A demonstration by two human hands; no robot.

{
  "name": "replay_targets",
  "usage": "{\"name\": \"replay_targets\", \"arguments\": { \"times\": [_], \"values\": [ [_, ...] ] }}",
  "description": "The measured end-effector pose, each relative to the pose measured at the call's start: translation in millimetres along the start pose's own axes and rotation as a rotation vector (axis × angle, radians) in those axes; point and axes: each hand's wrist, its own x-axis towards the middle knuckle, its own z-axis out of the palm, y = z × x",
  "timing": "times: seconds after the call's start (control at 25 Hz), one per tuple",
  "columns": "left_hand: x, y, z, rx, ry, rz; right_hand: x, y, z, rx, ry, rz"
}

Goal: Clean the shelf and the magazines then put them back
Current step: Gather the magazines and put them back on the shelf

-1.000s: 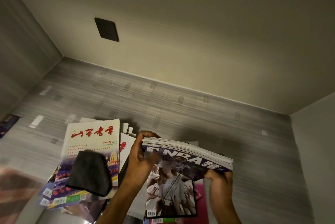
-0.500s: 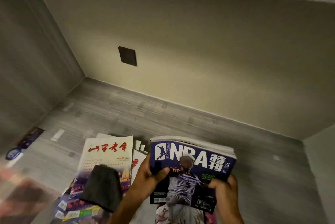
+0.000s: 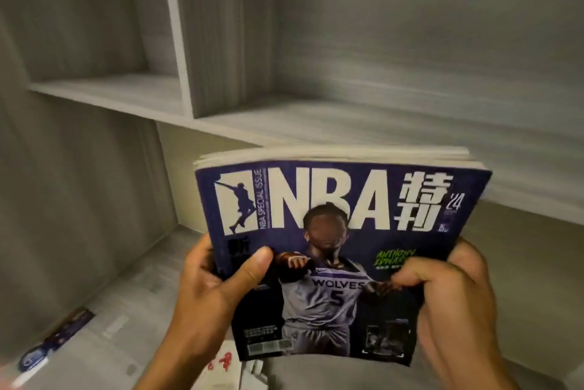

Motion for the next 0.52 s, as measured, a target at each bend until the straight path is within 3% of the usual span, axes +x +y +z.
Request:
{"name": "replay_targets", "arguments": {
  "times": [0.16, 0.32, 0.52],
  "values": [
    [33.6, 73.3, 10.5, -0.073, 0.074, 0.214, 25.6, -89.1, 40.1, 0.051, -0.113, -0.163],
    [84.4, 137.8, 20.5, -0.089, 0.088, 0.375, 84.6, -150.6, 91.5, -0.013, -0.133, -0.177],
    [160.1, 183.3, 29.3, -0.063, 0.092, 0.406, 154.0, -197.1, 157.4, -0.042, -0.189, -0.140]
  ]
}}
